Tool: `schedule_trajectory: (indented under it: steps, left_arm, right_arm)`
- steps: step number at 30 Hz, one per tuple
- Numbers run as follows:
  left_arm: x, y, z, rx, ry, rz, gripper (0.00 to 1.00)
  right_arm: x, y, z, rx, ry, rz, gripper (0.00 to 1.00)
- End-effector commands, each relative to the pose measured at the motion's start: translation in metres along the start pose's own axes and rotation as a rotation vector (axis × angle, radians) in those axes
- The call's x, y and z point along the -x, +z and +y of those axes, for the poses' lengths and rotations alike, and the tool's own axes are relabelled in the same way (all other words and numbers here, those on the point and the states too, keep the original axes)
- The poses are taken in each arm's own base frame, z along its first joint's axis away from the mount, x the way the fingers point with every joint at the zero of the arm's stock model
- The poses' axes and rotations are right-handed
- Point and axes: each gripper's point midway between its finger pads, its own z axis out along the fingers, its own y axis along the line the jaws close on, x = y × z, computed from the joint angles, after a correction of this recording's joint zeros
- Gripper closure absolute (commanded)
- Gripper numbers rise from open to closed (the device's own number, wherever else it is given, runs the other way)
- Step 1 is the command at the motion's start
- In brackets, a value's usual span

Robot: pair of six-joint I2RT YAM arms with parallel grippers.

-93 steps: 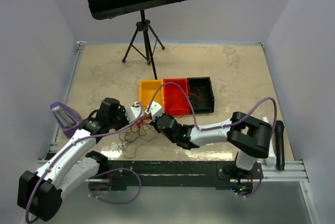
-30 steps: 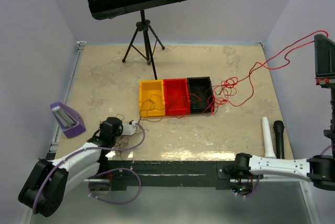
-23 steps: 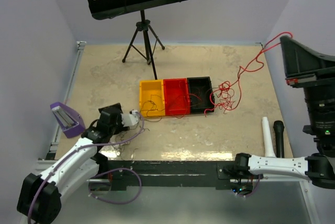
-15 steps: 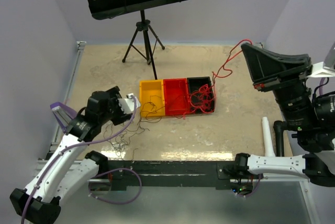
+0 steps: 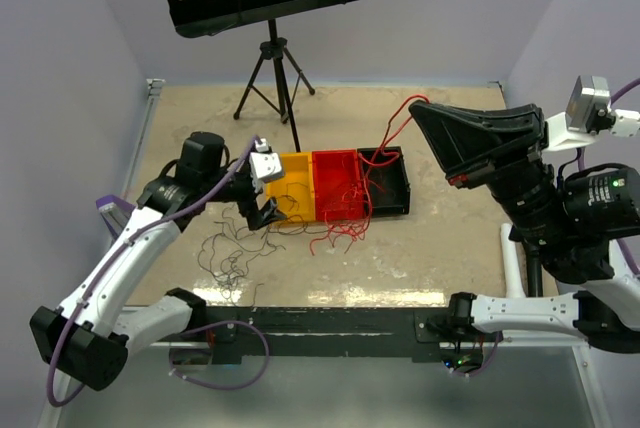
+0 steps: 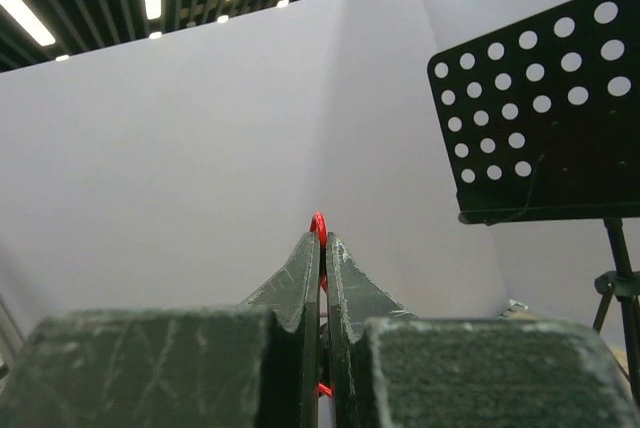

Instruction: Untangle the cables

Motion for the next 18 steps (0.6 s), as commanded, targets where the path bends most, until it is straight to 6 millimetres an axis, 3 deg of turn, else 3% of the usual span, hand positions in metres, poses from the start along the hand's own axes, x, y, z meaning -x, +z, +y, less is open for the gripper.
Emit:
schedule_trajectory:
  steps: [1, 12, 15, 18]
  left_arm:
    - [0.026, -0.001, -0.050, -0.282, 0.002, -0.162, 0.00]
    - [0.014, 0.018, -0.077, -0.411, 0.108, -0.134, 0.00]
    - [0.015, 0.032, -0.073, -0.390, 0.122, -0.120, 0.01]
    - [0.017, 0.046, -0.054, -0.317, 0.130, -0.115, 0.15]
  right_arm:
    - [0.015, 0.002, 0.012, 0.052, 0.030, -0.042, 1.00]
    - [0.031, 0.001, 0.012, 0.045, 0.019, -0.070, 1.00]
    - [0.031, 0.002, 0.013, 0.046, 0.020, -0.070, 1.00]
    - [0.030, 0.003, 0.013, 0.044, 0.021, -0.067, 1.00]
